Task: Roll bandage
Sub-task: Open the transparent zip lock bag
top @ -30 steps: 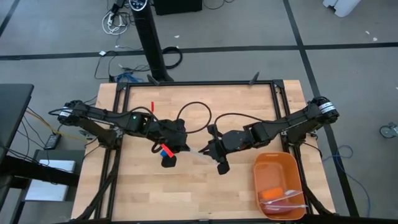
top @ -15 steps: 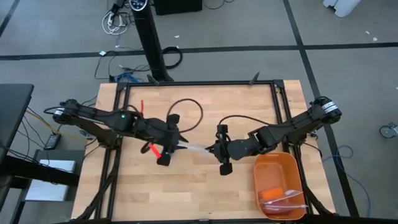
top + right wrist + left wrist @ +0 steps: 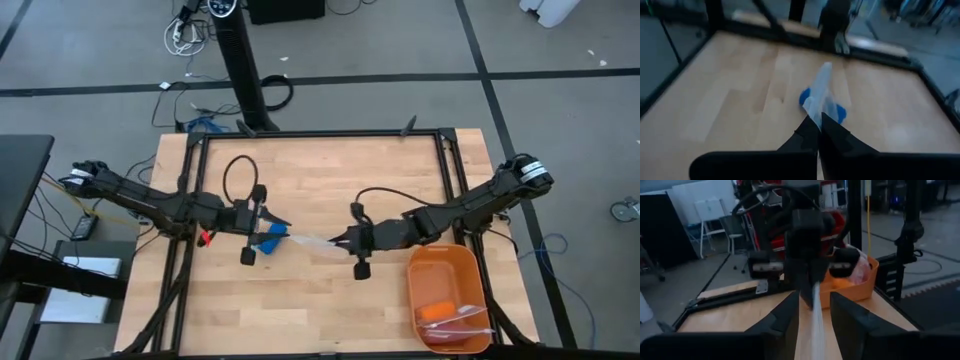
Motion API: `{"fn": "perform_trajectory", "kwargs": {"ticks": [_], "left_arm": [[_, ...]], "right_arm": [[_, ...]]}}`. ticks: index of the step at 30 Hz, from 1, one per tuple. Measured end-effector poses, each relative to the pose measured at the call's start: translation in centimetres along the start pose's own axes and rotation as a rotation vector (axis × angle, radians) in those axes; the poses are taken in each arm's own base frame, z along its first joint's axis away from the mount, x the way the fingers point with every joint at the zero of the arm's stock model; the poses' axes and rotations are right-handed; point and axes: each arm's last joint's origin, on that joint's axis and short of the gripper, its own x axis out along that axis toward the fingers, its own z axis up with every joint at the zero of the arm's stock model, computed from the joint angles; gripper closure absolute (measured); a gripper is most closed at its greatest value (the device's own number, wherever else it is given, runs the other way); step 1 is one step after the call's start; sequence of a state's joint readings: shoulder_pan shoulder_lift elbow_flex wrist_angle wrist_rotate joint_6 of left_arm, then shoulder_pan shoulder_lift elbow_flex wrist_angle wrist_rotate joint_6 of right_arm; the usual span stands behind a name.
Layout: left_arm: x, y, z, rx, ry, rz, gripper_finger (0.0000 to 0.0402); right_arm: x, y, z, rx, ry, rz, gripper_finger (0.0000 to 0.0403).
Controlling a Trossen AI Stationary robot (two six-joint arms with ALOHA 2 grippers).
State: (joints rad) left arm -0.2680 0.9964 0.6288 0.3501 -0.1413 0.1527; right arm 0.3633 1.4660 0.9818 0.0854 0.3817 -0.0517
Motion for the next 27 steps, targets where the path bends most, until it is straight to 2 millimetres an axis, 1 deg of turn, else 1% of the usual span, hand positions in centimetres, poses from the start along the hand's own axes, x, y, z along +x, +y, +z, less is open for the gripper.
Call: {"fn": "perform_trajectory", "kwargs": {"ticks": [2, 6, 9, 13, 17, 21, 23, 27], "left_arm": [[-0.8, -0.2, -1.6, -0.021, -0.029, 0.003, 0.0284], [-2.1, -0.3, -4.4, -0.045, -0.092, 0.038, 0.0284], [-2.8, -0.3, -5.5, -0.072, -0.162, 0.097, 0.0284], [-2.9, -0.3, -6.0, -0.096, -0.19, 0.099, 0.0284], [-2.9, -0.3, -5.5, -0.1, -0.215, 0.099, 0.0284], [-2.8, -0.5, -5.1, -0.101, -0.236, 0.021, 0.0284], [-2.7, -0.5, -5.0, -0.104, -0.241, 0.012, 0.0284], [-2.4, -0.5, -5.4, -0.104, -0.219, 0.017, 0.0281]], "right_arm": [[-0.6, -0.4, -1.0, 0.025, -0.066, -0.017, 0.0403], [-1.9, -0.6, -2.3, 0.077, -0.283, -0.043, 0.0403], [-2.5, 0.0, -2.4, 0.064, -0.387, -0.031, 0.0403], [-2.7, 0.6, -2.1, 0.032, -0.396, -0.012, 0.0403], [-2.9, 0.9, -2.0, 0.029, -0.408, -0.013, 0.0403], [-3.0, 0.8, -2.0, 0.034, -0.399, -0.065, 0.0403], [-3.0, 0.9, -1.9, 0.034, -0.41, -0.07, 0.0403], [-3.2, 1.2, -1.7, 0.024, -0.429, -0.06, 0.0403]]}}
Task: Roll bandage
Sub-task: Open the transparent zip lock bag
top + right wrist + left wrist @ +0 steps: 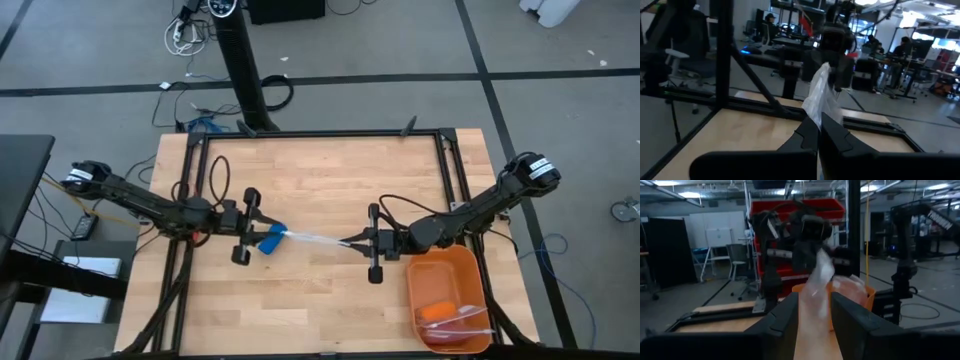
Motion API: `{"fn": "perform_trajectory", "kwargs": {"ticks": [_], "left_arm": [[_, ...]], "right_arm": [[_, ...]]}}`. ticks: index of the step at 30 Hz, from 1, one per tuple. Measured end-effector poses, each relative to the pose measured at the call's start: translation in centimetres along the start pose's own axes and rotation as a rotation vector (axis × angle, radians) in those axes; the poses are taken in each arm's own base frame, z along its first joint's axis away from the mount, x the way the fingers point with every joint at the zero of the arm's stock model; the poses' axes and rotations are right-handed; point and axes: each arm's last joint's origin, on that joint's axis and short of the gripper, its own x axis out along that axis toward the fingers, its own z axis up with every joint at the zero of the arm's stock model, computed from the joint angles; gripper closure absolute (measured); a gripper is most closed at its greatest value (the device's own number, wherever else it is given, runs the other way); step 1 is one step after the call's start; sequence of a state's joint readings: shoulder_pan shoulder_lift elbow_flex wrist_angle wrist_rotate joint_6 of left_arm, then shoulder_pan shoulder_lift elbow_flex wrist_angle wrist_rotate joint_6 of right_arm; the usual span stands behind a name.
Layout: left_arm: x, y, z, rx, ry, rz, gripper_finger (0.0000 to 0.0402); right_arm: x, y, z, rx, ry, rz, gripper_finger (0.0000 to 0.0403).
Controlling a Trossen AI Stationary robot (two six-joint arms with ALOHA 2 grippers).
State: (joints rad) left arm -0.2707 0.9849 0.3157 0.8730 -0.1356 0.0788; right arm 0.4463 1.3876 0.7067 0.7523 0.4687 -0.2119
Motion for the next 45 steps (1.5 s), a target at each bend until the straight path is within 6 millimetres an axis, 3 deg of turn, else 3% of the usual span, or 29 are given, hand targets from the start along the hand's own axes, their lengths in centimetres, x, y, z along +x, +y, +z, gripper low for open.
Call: {"fn": "perform_trajectory", "kwargs": {"ticks": [5, 12, 31, 36, 43, 45], "left_arm": [[1.1, -0.1, -0.7, 0.001, 0.033, 0.03, 0.0269], [3.3, -0.6, 0.1, 0.019, -0.014, -0.043, 0.0259], [3.4, -0.8, 0.1, 0.023, 0.016, -0.106, 0.0263], [3.4, -0.9, 0.4, 0.018, -0.019, -0.168, 0.0296], [3.4, -1.0, 0.2, 0.026, -0.005, -0.172, 0.0389], [3.4, -0.9, 0.2, 0.025, -0.001, -0.154, 0.0393]], "right_arm": [[-0.1, 0.1, 0.2, -0.006, -0.014, -0.001, 0.0403], [-0.1, 0.1, 0.2, -0.008, -0.015, 0.0, 0.0403], [-0.4, 0.8, 0.4, -0.005, -0.025, 0.025, 0.0403], [-0.5, 0.9, 0.5, -0.003, -0.027, 0.029, 0.0403], [-0.8, 0.9, 0.9, 0.007, -0.043, 0.034, 0.0403], [-0.8, 0.9, 0.9, 0.012, -0.038, 0.034, 0.0403]]}}
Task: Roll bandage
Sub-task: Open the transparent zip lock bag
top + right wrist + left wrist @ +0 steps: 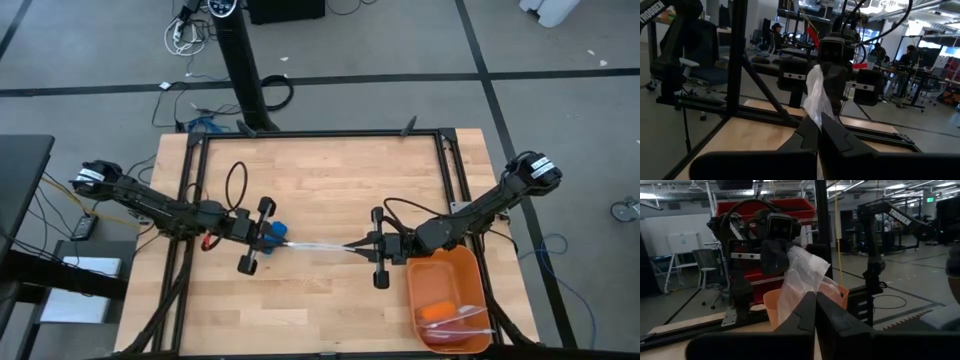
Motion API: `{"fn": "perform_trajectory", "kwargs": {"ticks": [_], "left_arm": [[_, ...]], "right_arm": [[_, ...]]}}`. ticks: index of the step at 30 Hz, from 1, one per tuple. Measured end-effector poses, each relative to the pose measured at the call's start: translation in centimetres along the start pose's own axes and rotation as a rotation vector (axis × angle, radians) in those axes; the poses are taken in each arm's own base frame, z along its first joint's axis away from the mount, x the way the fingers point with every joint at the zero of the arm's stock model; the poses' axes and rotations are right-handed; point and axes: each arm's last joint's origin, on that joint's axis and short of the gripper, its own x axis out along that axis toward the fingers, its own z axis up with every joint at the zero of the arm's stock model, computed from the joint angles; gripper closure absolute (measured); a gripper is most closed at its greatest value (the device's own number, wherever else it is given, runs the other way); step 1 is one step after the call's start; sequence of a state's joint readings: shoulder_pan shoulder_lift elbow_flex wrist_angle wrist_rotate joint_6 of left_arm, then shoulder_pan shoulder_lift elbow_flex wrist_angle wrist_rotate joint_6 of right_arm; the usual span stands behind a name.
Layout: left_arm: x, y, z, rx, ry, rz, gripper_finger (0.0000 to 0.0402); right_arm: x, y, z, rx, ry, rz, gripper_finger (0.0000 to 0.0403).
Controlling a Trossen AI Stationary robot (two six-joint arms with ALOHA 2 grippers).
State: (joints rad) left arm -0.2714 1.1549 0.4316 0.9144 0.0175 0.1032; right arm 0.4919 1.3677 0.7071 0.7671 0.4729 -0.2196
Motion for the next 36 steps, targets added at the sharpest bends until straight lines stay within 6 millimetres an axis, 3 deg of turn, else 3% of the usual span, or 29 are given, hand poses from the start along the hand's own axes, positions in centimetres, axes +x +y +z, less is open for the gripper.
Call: {"fn": "perform_trajectory", "kwargs": {"ticks": [10, 20, 36], "left_arm": [[0.2, 0.5, -0.5, -0.01, 0.088, 0.148, 0.0398], [2.5, 0.8, 0.2, -0.015, 0.169, 0.202, 0.04], [2.7, 0.4, 1.5, -0.147, 0.111, 0.33, 0.04]], "right_arm": [[0.4, -0.8, -0.4, 0.057, 0.016, 0.021, 0.0403], [1.2, -2.8, -1.6, 0.107, 0.098, -0.027, 0.0403], [1.0, -1.1, 0.0, 0.089, 0.262, -0.128, 0.0395]]}}
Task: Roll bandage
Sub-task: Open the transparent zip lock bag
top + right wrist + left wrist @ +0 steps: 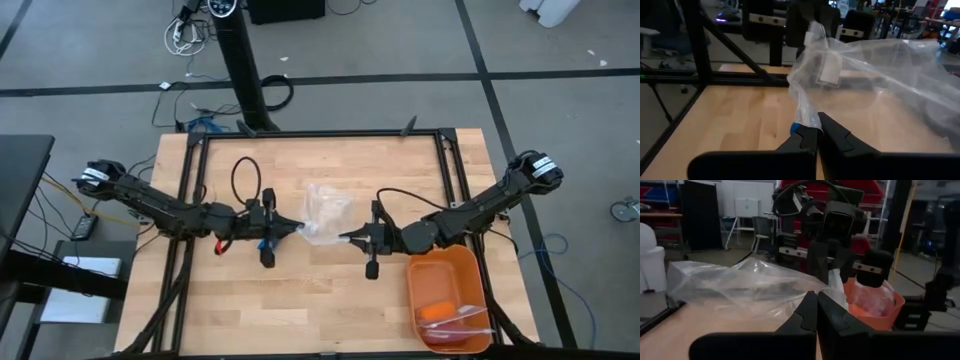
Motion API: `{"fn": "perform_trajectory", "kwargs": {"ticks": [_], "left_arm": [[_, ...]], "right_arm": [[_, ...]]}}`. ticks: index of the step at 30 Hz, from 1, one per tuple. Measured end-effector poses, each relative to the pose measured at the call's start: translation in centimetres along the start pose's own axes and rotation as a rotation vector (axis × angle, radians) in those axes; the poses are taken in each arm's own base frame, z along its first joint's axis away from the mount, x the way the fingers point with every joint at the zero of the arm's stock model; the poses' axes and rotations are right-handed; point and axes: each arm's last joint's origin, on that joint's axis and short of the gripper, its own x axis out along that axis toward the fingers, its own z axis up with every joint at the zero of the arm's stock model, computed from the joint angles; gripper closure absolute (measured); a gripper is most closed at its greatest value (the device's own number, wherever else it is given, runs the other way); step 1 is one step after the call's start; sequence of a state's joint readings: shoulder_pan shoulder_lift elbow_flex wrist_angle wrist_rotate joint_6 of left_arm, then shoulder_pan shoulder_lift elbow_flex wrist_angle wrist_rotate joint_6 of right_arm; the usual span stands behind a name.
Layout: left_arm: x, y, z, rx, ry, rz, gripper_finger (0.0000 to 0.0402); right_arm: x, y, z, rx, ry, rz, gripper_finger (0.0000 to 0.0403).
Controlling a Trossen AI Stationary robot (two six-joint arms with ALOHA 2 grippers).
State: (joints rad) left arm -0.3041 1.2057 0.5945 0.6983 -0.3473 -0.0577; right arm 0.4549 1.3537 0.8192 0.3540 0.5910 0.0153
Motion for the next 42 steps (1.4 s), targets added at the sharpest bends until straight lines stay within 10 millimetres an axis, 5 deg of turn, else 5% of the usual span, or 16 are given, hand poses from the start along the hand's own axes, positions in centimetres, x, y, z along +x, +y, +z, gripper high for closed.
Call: {"fn": "perform_trajectory", "kwargs": {"ticks": [17, 26, 33, 42], "left_arm": [[-0.4, -0.3, 0.0, -0.303, -0.049, 0.101, 0.0401], [-0.7, -1.1, 0.0, -0.282, -0.046, 0.085, 0.0401], [-0.7, -1.1, 0.0, -0.246, -0.047, 0.075, 0.0397], [-0.8, -1.3, 0.1, -0.068, -0.04, 0.046, 0.0339]], "right_arm": [[-1.3, 0.8, 0.7, -0.018, -0.037, -0.068, 0.0273], [-1.8, 0.7, 1.4, -0.003, -0.077, -0.097, 0.0297], [-1.8, 0.7, 1.6, -0.045, -0.09, -0.094, 0.0391], [-2.4, 0.8, 2.1, -0.059, -0.114, -0.081, 0.04]]}}
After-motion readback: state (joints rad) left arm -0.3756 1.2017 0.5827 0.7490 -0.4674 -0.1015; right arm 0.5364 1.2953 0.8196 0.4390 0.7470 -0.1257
